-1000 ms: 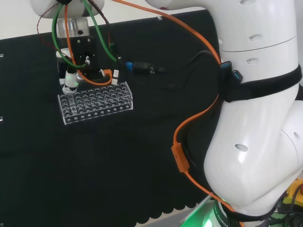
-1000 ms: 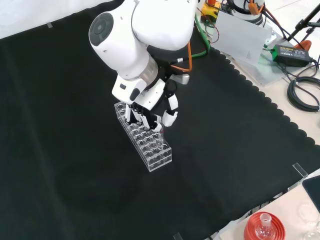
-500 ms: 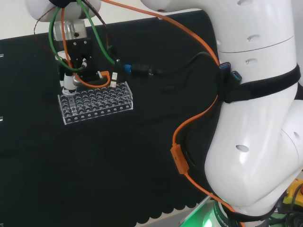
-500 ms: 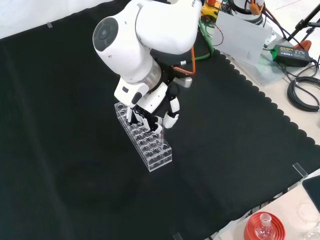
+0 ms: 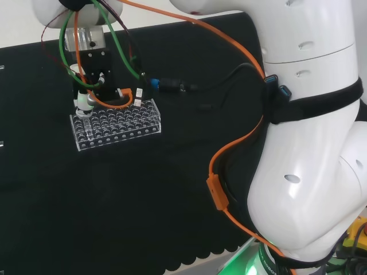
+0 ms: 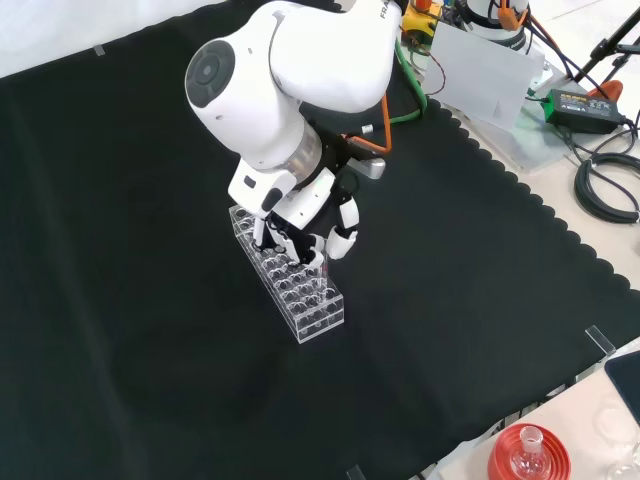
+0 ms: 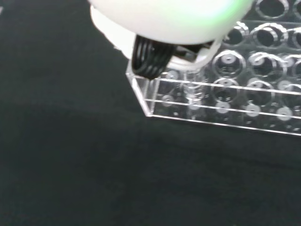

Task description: Put the test tube back in the rack.

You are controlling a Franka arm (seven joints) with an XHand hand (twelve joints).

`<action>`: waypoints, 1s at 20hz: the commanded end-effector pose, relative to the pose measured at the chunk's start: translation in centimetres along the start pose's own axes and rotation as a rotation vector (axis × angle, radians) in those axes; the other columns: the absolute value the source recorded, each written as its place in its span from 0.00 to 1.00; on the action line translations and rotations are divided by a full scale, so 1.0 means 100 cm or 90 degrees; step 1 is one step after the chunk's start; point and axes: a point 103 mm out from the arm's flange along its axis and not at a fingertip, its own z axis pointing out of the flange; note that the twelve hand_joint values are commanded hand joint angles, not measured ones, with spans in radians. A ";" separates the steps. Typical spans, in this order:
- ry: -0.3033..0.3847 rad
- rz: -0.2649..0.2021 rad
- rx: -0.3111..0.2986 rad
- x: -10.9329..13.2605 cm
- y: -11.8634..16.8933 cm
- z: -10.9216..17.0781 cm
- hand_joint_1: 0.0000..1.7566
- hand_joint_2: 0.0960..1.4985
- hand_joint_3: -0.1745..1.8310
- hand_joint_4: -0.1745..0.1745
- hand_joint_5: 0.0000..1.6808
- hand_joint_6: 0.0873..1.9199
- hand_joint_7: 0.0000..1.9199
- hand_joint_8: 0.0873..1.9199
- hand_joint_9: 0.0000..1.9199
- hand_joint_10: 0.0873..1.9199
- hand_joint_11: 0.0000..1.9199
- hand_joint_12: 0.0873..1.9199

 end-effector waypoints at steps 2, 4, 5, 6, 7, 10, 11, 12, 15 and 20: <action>0.021 -0.060 0.008 0.008 0.009 0.015 0.76 0.28 0.52 0.12 0.77 0.30 0.81 0.15 0.64 0.24 0.35 0.66; 0.018 -0.058 0.010 0.008 0.009 0.015 0.76 0.28 0.52 0.12 0.77 0.30 0.81 0.15 0.64 0.24 0.35 0.66; 0.018 -0.058 0.010 0.008 0.009 0.015 0.76 0.28 0.52 0.12 0.77 0.30 0.81 0.15 0.64 0.24 0.35 0.66; 0.018 -0.058 0.009 0.008 0.008 0.014 0.76 0.28 0.52 0.12 0.77 0.30 0.81 0.15 0.64 0.24 0.35 0.66; 0.025 -0.055 0.008 0.006 0.007 0.014 0.76 0.28 0.52 0.12 0.77 0.30 0.81 0.15 0.64 0.24 0.35 0.66; 0.049 -0.051 0.027 0.001 0.008 0.011 0.70 0.39 0.38 0.17 0.65 0.34 0.69 0.23 0.60 0.25 0.32 0.67; 0.054 -0.051 0.028 0.000 0.008 0.009 0.68 0.35 0.38 0.26 0.52 0.40 0.61 0.27 0.55 0.28 0.29 0.69; 0.057 -0.052 0.027 -0.001 0.007 0.005 0.66 0.32 0.38 0.34 0.38 0.42 0.52 0.32 0.48 0.33 0.25 0.71; 0.054 -0.057 0.017 -0.001 0.005 -0.007 0.62 0.27 0.39 0.48 0.17 0.38 0.32 0.42 0.32 0.44 0.12 0.78; 0.046 -0.067 -0.006 0.001 -0.002 -0.029 0.61 0.26 0.39 0.56 0.14 0.32 0.22 0.45 0.23 0.48 0.04 0.81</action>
